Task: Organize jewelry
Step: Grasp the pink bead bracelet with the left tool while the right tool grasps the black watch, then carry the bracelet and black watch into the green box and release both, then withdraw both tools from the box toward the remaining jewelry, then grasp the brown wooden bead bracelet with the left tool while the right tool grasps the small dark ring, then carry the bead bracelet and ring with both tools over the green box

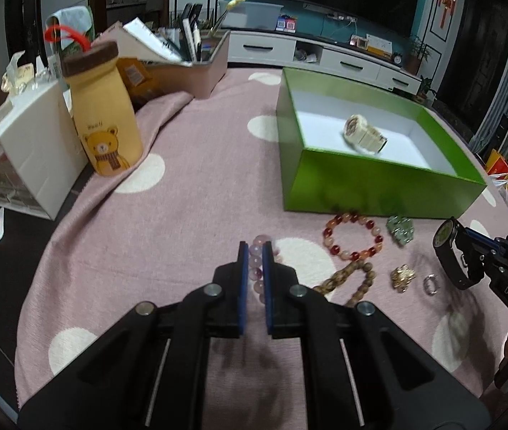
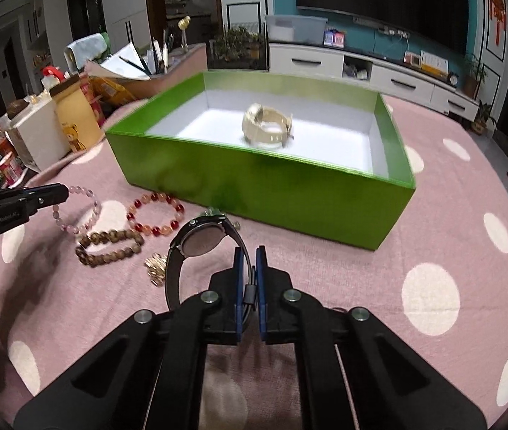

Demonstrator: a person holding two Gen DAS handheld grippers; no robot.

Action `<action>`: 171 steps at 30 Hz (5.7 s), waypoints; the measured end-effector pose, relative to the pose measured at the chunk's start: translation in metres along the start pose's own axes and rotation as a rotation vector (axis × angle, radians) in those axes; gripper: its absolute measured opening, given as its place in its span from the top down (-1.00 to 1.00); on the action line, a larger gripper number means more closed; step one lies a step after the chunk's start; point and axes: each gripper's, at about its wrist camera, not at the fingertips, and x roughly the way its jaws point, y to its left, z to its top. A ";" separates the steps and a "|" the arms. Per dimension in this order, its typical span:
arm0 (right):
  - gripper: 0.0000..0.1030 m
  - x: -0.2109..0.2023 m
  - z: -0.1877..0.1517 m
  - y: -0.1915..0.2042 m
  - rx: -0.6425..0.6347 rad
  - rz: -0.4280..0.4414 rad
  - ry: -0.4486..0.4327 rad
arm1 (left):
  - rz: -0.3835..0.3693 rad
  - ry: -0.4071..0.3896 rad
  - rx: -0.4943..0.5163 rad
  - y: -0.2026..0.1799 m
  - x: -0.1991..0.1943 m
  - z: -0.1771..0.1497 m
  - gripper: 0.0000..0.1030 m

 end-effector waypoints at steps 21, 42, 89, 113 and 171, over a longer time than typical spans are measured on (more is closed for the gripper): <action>0.88 -0.053 0.052 -0.018 0.021 -0.025 -0.171 | -0.024 -0.136 0.092 -0.049 -0.038 0.072 0.86; 0.88 0.006 0.093 -0.043 0.058 -0.051 -0.086 | -0.065 -0.018 0.129 -0.091 0.042 0.127 0.86; 0.07 -0.050 0.002 -0.095 0.278 -0.052 -0.060 | 0.018 0.041 0.026 -0.021 0.008 0.020 -0.65; 0.14 -0.016 -0.048 -0.074 0.226 -0.031 0.076 | 0.002 0.141 0.099 -0.029 0.032 -0.026 0.05; 0.61 -0.059 0.000 -0.049 0.095 -0.062 -0.109 | -0.075 -0.033 0.146 -0.067 -0.031 0.037 0.78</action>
